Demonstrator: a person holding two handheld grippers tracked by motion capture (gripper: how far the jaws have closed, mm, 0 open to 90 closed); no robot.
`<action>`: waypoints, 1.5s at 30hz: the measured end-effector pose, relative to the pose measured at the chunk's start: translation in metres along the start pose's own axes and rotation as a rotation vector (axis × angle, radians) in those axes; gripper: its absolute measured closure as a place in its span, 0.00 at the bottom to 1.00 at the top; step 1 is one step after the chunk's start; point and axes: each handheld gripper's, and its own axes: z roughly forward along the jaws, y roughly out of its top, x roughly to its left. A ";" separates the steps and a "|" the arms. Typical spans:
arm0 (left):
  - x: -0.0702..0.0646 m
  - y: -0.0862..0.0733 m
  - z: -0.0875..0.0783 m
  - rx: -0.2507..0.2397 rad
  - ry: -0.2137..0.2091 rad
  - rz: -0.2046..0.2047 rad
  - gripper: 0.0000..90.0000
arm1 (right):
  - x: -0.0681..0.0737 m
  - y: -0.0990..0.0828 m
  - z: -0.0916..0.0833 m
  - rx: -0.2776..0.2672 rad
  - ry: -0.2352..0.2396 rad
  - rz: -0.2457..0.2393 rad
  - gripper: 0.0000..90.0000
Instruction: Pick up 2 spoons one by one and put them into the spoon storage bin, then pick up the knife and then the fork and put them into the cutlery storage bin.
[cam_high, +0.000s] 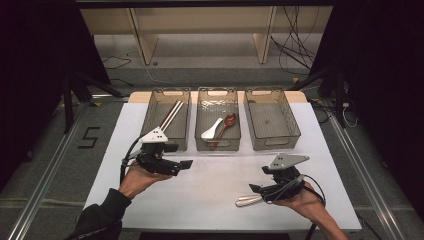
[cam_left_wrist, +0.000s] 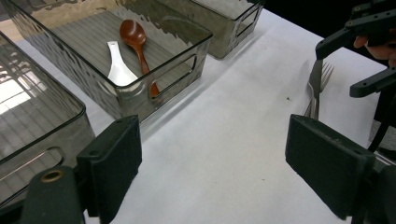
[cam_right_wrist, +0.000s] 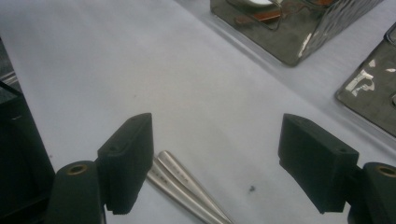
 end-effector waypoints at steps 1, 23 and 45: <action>0.001 -0.002 0.000 0.001 0.002 -0.008 0.20 | 0.000 0.000 0.000 0.005 -0.008 -0.008 0.31; -0.013 -0.022 -0.019 -0.030 0.030 0.024 0.19 | -0.012 -0.011 0.006 0.149 -0.038 -0.079 0.31; -0.020 -0.030 -0.027 -0.048 0.030 0.066 0.18 | -0.018 -0.019 0.018 0.368 0.003 -0.224 0.34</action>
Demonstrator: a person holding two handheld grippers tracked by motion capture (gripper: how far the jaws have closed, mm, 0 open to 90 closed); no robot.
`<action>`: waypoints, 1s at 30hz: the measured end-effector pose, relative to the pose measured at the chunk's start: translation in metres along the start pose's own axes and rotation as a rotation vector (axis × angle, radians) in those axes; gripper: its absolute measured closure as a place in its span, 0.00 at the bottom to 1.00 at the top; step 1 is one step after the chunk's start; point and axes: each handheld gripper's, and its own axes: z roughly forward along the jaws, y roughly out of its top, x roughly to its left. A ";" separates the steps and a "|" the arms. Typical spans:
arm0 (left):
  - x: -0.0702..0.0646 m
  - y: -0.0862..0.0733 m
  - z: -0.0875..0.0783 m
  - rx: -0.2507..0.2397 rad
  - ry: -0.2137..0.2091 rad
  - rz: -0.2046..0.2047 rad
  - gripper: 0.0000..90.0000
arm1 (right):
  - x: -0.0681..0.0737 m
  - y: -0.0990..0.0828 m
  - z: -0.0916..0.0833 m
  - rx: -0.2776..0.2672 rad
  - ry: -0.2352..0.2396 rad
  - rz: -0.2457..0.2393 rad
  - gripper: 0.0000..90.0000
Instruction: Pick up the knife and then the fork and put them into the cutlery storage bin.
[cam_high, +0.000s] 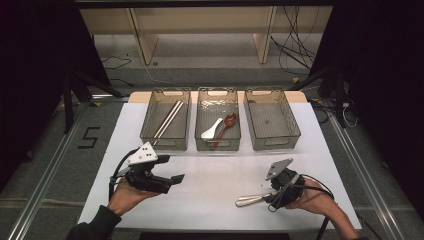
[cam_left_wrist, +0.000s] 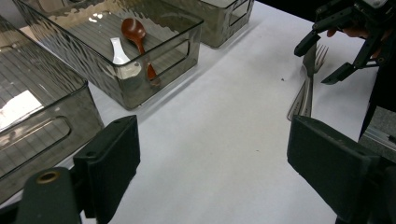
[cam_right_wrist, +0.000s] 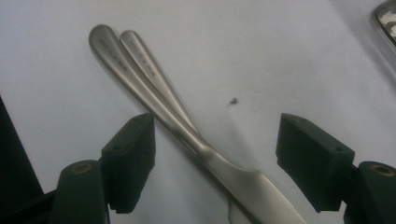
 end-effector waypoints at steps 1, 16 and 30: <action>0.000 0.000 0.000 0.000 0.001 0.000 0.18 | -0.001 0.000 0.000 0.007 -0.002 -0.012 0.34; 0.001 -0.002 0.002 0.021 -0.008 0.002 0.18 | 0.002 0.004 0.011 0.116 0.022 -0.106 0.51; 0.002 -0.003 0.004 0.034 -0.015 0.000 0.19 | 0.001 0.009 0.019 0.180 0.053 -0.179 0.67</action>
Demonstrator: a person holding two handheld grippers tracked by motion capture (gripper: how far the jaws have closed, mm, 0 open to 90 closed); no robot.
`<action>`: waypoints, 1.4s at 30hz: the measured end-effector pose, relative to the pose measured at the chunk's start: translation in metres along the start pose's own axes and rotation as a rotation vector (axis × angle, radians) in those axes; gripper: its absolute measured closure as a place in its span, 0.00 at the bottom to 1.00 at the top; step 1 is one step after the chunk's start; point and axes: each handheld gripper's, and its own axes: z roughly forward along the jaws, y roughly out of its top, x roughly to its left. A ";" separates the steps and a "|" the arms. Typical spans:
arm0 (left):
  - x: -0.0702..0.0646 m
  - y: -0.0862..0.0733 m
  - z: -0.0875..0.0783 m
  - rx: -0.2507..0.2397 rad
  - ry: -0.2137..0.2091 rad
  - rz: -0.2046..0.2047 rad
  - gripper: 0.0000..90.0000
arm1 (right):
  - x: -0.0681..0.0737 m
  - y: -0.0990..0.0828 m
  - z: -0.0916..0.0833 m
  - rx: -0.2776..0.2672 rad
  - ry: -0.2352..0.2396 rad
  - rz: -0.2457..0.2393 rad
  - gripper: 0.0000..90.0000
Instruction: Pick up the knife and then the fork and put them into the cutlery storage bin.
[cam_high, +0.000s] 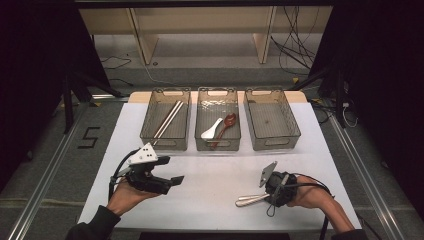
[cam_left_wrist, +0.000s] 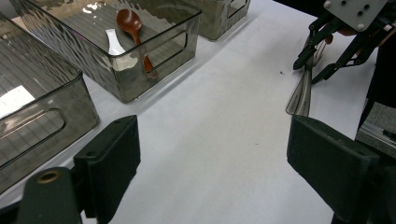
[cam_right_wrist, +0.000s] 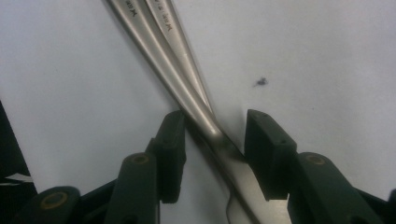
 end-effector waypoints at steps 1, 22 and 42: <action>0.000 0.000 0.000 -0.001 0.000 0.000 0.19 | 0.000 0.001 0.000 0.008 0.002 -0.013 0.68; 0.001 -0.001 0.002 0.002 0.001 -0.003 0.19 | 0.005 0.005 -0.001 0.035 0.012 -0.141 0.83; 0.002 -0.002 0.002 -0.005 0.006 -0.003 0.19 | 0.006 0.007 -0.005 0.007 -0.004 -0.125 0.91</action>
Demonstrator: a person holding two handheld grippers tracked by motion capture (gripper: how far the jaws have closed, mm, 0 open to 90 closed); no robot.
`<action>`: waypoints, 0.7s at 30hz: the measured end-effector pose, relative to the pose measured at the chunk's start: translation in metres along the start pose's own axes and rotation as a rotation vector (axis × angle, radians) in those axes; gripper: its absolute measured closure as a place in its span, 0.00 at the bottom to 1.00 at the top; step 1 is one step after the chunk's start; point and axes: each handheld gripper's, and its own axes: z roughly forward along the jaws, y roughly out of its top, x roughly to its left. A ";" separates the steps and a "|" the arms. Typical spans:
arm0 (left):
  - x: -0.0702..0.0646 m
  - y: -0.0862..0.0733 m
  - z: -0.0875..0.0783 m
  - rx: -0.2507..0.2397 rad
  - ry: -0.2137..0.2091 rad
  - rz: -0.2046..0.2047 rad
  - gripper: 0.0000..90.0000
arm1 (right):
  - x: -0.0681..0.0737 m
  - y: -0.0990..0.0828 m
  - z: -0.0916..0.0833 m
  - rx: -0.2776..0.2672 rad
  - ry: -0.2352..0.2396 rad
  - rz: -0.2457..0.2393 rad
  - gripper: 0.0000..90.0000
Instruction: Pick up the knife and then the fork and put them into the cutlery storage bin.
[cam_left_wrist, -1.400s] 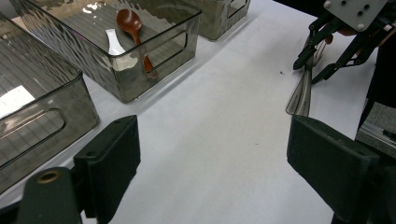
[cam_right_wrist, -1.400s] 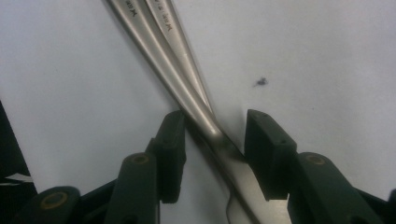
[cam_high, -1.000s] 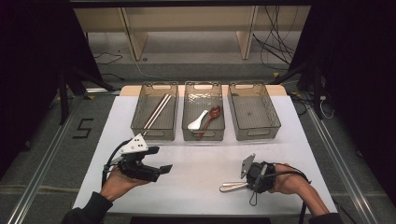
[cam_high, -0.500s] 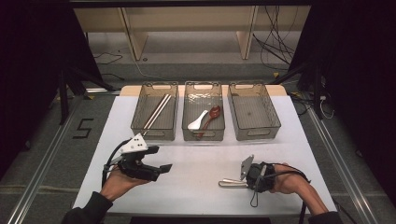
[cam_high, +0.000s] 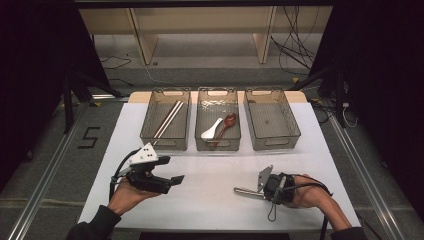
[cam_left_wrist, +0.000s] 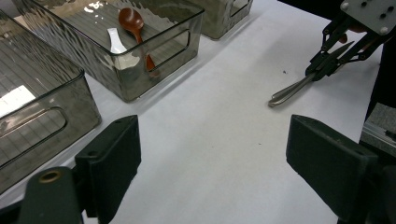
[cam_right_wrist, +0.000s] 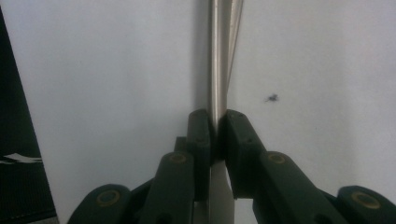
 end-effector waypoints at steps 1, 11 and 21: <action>0.000 0.000 0.000 0.001 0.001 -0.001 0.19 | 0.000 0.000 -0.001 -0.006 -0.004 -0.003 0.91; 0.001 0.000 -0.001 -0.006 0.004 -0.004 0.19 | -0.002 -0.001 -0.003 -0.012 -0.029 0.030 0.91; 0.003 -0.001 -0.001 -0.004 0.006 -0.012 0.19 | -0.009 -0.003 -0.008 -0.042 -0.042 0.129 0.91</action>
